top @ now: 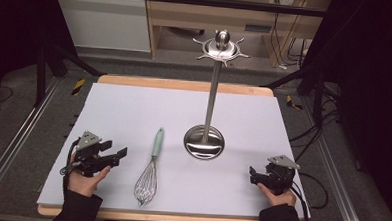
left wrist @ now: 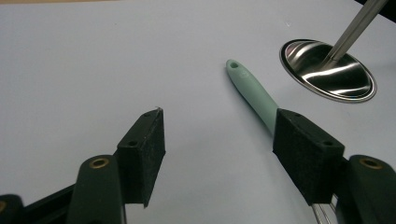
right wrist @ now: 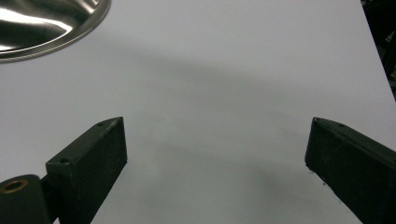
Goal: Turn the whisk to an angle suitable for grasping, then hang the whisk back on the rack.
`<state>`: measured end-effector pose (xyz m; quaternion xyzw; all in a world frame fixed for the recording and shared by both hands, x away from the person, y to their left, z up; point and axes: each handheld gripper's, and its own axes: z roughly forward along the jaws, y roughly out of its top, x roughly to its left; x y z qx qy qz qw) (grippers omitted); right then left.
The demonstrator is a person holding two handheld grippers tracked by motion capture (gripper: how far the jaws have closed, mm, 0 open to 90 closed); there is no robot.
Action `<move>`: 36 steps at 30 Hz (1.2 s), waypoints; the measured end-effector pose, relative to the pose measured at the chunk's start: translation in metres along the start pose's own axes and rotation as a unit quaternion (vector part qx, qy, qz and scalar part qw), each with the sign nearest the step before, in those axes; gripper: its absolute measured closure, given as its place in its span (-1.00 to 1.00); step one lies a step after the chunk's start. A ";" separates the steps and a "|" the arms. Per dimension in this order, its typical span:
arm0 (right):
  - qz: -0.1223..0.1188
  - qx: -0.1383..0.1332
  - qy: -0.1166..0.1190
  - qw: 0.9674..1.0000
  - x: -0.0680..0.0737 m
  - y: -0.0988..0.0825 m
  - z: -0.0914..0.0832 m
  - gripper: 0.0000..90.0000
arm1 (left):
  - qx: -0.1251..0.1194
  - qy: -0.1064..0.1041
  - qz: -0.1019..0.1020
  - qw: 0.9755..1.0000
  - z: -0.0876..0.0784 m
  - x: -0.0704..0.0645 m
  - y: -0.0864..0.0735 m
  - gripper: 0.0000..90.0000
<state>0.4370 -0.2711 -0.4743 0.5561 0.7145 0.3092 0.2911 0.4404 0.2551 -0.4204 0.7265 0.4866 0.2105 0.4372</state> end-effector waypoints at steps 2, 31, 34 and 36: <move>0.000 0.000 0.001 1.000 0.000 0.000 0.000 -0.87 | 0.002 -0.003 0.005 1.000 0.002 -0.003 0.004 -0.26; -0.006 0.003 0.001 1.000 0.004 0.002 -0.002 -0.86 | 0.031 -0.027 0.043 0.998 0.028 -0.043 0.045 -0.30; -0.008 0.003 0.001 1.000 0.003 0.002 -0.003 -0.86 | 0.035 -0.029 0.045 0.998 0.029 -0.045 0.047 -0.31; -0.007 0.003 0.002 1.000 0.003 0.002 -0.003 -0.86 | 0.041 -0.028 0.047 0.998 0.031 -0.047 0.049 -0.31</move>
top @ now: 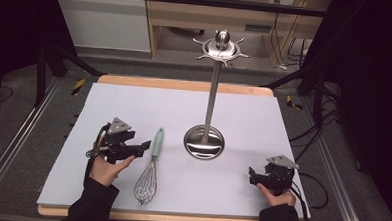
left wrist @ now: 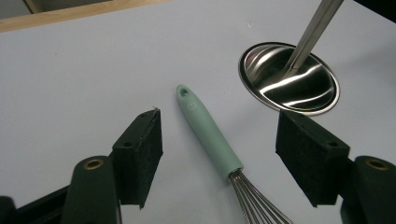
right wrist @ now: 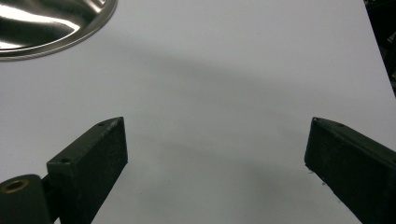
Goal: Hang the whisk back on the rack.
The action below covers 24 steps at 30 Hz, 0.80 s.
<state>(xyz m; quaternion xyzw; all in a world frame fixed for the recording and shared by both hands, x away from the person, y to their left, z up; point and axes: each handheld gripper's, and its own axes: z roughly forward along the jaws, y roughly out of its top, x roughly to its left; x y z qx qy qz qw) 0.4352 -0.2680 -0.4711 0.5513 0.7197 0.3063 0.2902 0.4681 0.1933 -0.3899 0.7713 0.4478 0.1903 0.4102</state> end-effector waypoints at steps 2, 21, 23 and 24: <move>-0.001 0.001 0.001 1.000 0.000 0.000 0.000 -0.86 | 0.007 0.002 0.004 1.000 0.001 0.000 0.002 -0.31; -0.002 0.005 0.001 1.000 0.002 0.001 0.000 -0.85 | 0.050 0.020 0.007 0.999 0.020 -0.009 0.010 -0.28; 0.003 0.006 0.002 1.000 0.003 0.001 0.000 -0.85 | 0.058 0.022 0.008 0.998 0.023 -0.009 0.009 -0.28; 0.000 0.006 0.002 1.000 0.002 0.002 0.000 -0.85 | 0.062 0.023 0.009 0.998 0.024 -0.009 0.008 -0.27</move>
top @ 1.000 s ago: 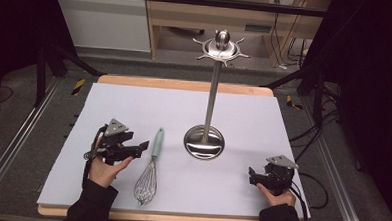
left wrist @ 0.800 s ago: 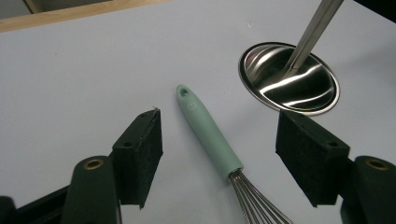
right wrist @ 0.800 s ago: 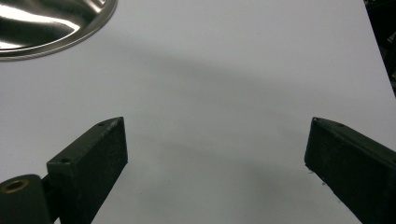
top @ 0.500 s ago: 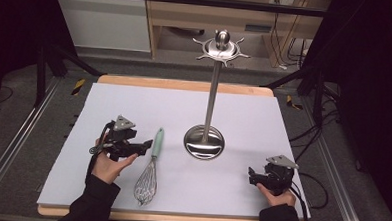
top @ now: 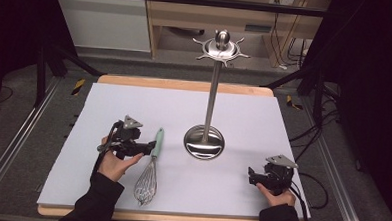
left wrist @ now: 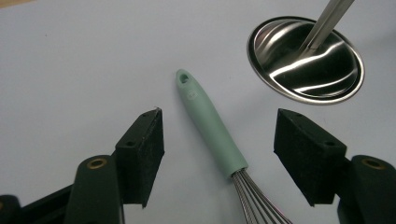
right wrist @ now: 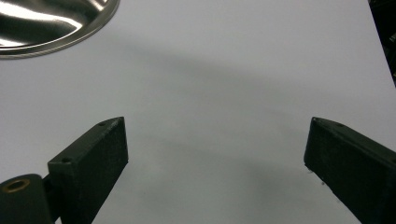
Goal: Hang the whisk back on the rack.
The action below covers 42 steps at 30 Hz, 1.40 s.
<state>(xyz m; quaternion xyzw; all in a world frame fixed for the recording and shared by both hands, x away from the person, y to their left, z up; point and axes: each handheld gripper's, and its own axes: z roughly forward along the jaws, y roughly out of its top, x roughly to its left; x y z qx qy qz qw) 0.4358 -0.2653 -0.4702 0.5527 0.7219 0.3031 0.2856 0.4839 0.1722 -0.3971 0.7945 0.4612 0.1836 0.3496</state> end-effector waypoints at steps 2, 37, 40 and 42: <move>-0.001 0.000 -0.001 1.000 0.000 0.000 0.000 -0.85 | 0.007 0.002 0.001 1.000 0.003 -0.001 -0.001 -0.27; -0.008 0.001 -0.005 1.000 0.002 0.000 0.001 -0.86 | 0.101 0.003 -0.011 0.995 0.051 -0.009 -0.012 0.05; -0.007 0.000 -0.005 1.000 0.003 0.000 0.001 -0.86 | 0.111 -0.003 -0.017 0.994 0.054 -0.009 -0.014 0.08; -0.010 0.001 -0.004 1.000 0.002 0.000 0.001 -0.86 | 0.117 -0.002 -0.020 0.993 0.057 -0.010 -0.015 0.10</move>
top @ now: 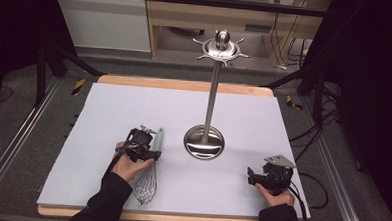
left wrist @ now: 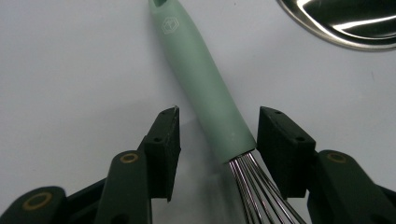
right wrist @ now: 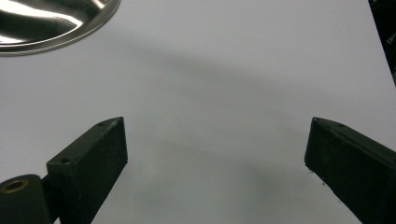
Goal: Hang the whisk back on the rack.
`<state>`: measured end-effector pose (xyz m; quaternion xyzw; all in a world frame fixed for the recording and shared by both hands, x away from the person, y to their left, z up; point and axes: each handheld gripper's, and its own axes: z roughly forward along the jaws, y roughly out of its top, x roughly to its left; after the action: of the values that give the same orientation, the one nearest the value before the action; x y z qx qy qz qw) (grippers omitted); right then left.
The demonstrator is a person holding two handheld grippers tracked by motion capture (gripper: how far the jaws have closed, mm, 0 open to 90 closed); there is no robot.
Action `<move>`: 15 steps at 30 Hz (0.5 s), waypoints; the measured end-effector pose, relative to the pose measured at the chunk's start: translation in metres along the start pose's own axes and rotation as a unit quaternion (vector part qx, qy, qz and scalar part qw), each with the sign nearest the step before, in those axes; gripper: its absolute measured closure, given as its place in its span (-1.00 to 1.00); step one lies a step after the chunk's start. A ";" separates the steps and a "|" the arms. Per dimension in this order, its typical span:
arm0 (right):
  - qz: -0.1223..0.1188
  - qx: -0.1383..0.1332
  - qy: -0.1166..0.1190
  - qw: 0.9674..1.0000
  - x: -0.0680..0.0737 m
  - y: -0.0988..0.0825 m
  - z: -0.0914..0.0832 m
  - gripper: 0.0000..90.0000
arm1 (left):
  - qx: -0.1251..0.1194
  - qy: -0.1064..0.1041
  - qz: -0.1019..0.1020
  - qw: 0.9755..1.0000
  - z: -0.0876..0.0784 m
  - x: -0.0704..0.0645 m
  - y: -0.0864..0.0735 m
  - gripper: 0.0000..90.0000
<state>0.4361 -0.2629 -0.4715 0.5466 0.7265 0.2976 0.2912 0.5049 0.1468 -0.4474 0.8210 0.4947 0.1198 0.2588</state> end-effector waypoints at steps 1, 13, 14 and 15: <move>-0.003 0.002 -0.001 1.000 0.000 0.000 0.000 -0.86 | 0.005 -0.001 -0.003 1.000 0.001 0.000 0.000 0.12; -0.004 0.005 0.004 1.000 0.001 0.000 0.001 -0.85 | 0.032 -0.004 -0.018 0.999 0.011 -0.004 0.003 0.32; -0.001 0.005 0.005 1.000 0.001 0.000 0.001 -0.85 | 0.031 -0.002 -0.023 0.999 0.011 -0.004 0.003 0.33; -0.005 0.005 0.005 1.000 0.001 0.000 0.002 -0.85 | 0.032 -0.001 -0.026 0.999 0.011 -0.004 0.003 0.34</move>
<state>0.4372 -0.2622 -0.4725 0.5431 0.7319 0.2956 0.2864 0.5106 0.1383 -0.4549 0.8159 0.5189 0.0968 0.2359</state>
